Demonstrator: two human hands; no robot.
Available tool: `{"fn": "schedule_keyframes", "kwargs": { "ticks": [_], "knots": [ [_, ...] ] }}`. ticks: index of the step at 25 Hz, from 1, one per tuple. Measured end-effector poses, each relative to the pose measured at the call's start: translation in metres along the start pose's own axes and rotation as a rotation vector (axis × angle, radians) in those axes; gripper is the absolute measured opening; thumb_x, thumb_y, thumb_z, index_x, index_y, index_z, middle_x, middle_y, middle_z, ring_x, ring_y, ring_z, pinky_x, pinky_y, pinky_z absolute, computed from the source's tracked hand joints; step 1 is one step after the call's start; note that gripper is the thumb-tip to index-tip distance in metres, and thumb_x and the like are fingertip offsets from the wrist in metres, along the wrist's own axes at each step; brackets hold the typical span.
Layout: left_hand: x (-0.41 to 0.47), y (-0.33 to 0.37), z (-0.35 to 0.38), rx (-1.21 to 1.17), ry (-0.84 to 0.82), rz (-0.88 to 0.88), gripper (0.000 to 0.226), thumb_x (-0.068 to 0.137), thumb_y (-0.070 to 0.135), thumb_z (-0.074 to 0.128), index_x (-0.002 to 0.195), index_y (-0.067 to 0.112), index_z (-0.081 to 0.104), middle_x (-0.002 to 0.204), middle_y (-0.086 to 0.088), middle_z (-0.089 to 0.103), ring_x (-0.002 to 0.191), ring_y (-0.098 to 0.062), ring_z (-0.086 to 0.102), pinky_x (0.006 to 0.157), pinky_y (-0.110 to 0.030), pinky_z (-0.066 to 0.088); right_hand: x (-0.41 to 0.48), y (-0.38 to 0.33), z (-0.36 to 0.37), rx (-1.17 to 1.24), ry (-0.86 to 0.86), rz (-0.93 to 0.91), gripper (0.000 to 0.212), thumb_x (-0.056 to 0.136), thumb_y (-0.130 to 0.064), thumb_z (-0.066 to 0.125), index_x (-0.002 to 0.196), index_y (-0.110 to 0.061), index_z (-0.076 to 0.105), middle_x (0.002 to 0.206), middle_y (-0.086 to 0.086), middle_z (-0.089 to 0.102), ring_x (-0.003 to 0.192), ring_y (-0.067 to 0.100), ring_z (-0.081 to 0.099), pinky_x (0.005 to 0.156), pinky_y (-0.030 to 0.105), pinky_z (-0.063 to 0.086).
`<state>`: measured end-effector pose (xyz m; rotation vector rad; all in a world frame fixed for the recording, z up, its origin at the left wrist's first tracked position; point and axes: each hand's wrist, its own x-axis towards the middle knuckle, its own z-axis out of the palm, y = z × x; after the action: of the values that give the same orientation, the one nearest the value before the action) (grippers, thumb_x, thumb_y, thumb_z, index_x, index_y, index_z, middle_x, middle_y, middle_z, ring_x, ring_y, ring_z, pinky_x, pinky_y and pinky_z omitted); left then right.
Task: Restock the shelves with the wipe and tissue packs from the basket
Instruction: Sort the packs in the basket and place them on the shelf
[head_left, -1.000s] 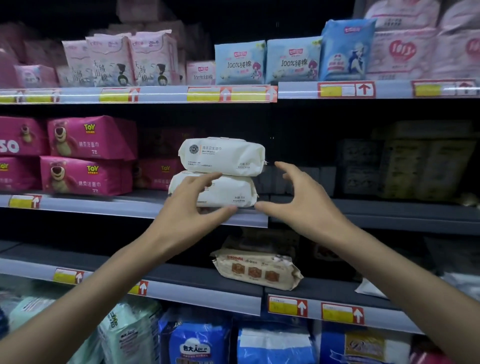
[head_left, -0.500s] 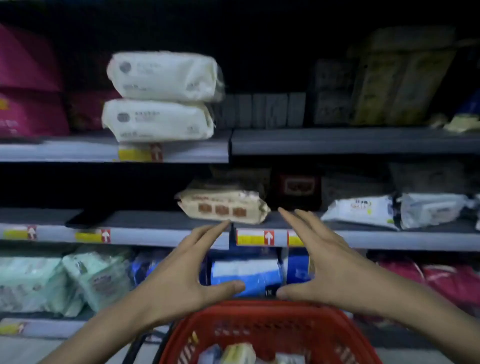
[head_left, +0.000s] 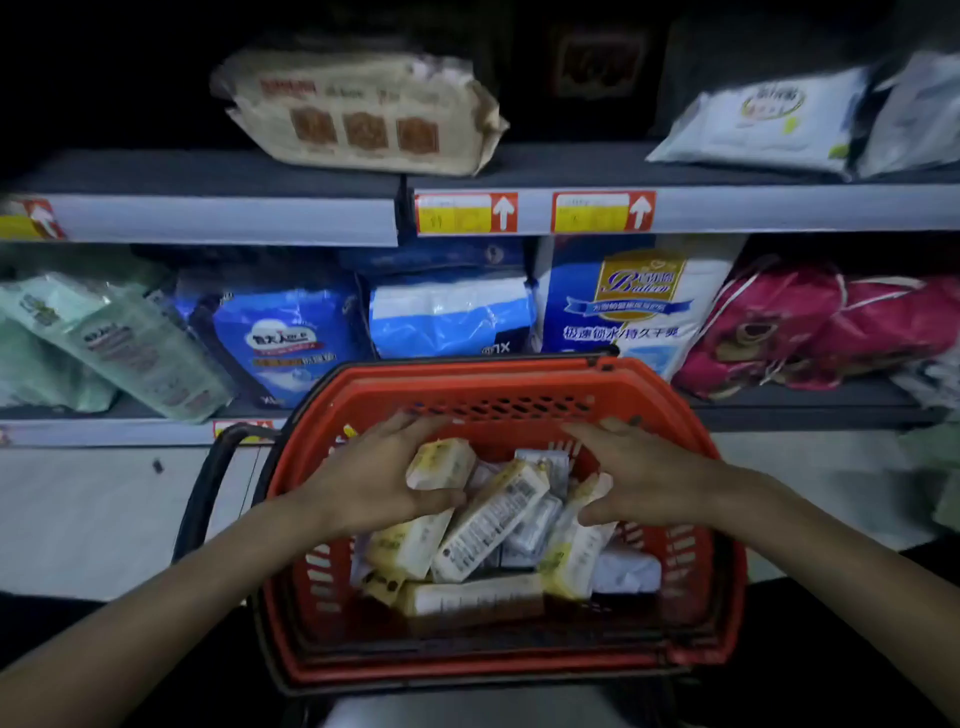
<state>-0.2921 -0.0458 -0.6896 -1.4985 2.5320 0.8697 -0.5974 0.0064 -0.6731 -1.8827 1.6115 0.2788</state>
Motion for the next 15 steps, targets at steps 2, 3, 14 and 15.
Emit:
{"fn": "schedule_keyframes", "kwargs": {
  "ticks": [2, 3, 14, 15],
  "knots": [
    [0.009, -0.010, 0.021, 0.020, -0.056, -0.058, 0.097, 0.078, 0.080, 0.064, 0.158, 0.040, 0.027, 0.154, 0.007, 0.042, 0.141, -0.022, 0.046, 0.111, -0.042, 0.044, 0.011, -0.002, 0.015, -0.077, -0.053, 0.007, 0.108, 0.086, -0.044, 0.079, 0.166, -0.025, 0.008, 0.159, 0.008, 0.030, 0.146, 0.028, 0.035, 0.114, 0.035, 0.038],
    [0.014, -0.014, 0.030, 0.016, -0.083, -0.089, 0.100, 0.076, 0.081, 0.065, 0.158, 0.040, 0.026, 0.151, 0.005, 0.043, 0.139, -0.023, 0.048, 0.110, -0.043, 0.045, 0.015, -0.004, 0.019, -0.103, -0.066, -0.006, 0.107, 0.088, -0.043, 0.078, 0.166, -0.025, 0.006, 0.161, 0.008, 0.028, 0.146, 0.029, 0.034, 0.114, 0.036, 0.038],
    [0.036, -0.046, 0.081, -0.274, -0.275, -0.495, 0.153, 0.051, 0.086, 0.078, 0.165, 0.029, -0.007, 0.160, -0.017, 0.040, 0.136, -0.033, 0.052, 0.105, -0.034, 0.049, 0.026, -0.021, 0.038, -0.119, -0.145, -0.084, 0.105, 0.091, -0.040, 0.077, 0.166, -0.026, 0.005, 0.162, 0.008, 0.030, 0.143, 0.030, 0.040, 0.112, 0.043, 0.043],
    [0.037, -0.044, 0.078, -0.304, -0.272, -0.500, 0.151, 0.054, 0.078, 0.084, 0.165, 0.023, -0.003, 0.153, -0.013, 0.049, 0.130, -0.029, 0.056, 0.102, -0.032, 0.050, 0.027, -0.021, 0.037, -0.122, -0.137, -0.087, 0.105, 0.091, -0.039, 0.077, 0.166, -0.026, 0.005, 0.162, 0.007, 0.031, 0.143, 0.030, 0.041, 0.112, 0.043, 0.044]
  ]
}}
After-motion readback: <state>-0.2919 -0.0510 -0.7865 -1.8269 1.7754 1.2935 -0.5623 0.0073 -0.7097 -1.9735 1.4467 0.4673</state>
